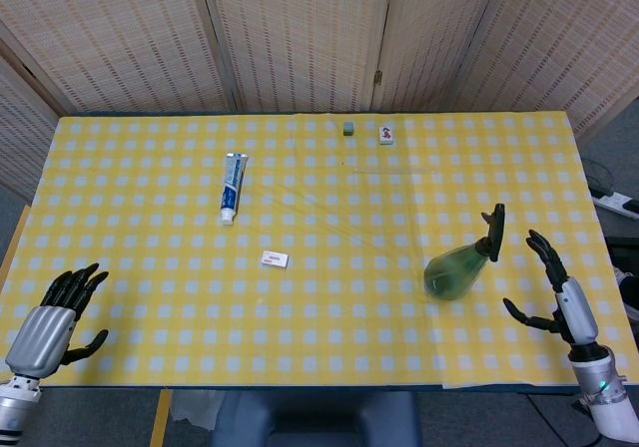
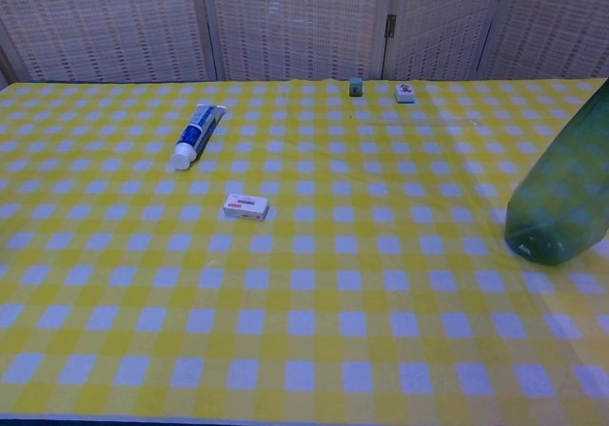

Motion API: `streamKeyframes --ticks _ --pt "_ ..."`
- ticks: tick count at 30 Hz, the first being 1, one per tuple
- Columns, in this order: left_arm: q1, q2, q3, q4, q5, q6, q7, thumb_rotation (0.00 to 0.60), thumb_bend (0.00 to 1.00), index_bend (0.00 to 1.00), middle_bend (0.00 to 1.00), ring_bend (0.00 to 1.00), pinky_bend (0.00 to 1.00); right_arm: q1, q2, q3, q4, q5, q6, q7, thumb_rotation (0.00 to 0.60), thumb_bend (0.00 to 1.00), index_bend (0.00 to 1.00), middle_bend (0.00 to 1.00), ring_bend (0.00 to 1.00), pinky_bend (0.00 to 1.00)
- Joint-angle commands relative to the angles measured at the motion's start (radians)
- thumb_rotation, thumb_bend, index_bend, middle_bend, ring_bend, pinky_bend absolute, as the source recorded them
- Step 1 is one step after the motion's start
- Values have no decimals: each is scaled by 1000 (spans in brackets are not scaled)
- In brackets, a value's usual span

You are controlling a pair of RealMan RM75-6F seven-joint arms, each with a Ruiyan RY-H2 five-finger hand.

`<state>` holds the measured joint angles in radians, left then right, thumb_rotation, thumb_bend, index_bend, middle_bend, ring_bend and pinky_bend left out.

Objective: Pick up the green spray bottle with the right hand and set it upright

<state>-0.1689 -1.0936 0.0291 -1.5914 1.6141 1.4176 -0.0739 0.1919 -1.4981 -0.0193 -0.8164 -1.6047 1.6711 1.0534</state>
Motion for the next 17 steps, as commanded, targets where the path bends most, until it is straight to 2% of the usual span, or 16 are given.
streamKeyframes --ticks 1,2,3,6,9,12,17 --pt "5 -16 -6 10 15 28 22 600 376 0 23 44 0 -63 212 -62 -216 6 -74 -480 600 320 0 0 28 0" --pt "7 -20 -7 12 21 38 26 600 376 0 23 43 0 -70 268 -71 -305 27 -112 -602 600 320 0 0 23 0" --pt "10 -23 -8 14 28 50 34 600 377 0 23 43 0 -82 338 -69 -443 72 -145 -770 600 320 0 0 14 0" --pt "19 -35 -9 21 47 80 61 600 377 0 23 41 0 -121 429 -29 -727 191 -119 -1109 600 320 0 0 0 0" --pt "26 -44 -7 26 63 100 91 600 376 0 24 39 0 -148 443 -8 -840 217 -61 -1246 600 320 0 0 0 0" --pt "31 -48 -2 22 71 107 108 600 376 0 24 39 0 -161 450 -11 -879 202 -53 -1266 600 321 0 0 0 0" --pt "38 -46 2 11 57 98 131 600 376 0 24 39 0 -150 461 -10 -884 199 -109 -1247 600 321 0 0 1 0"
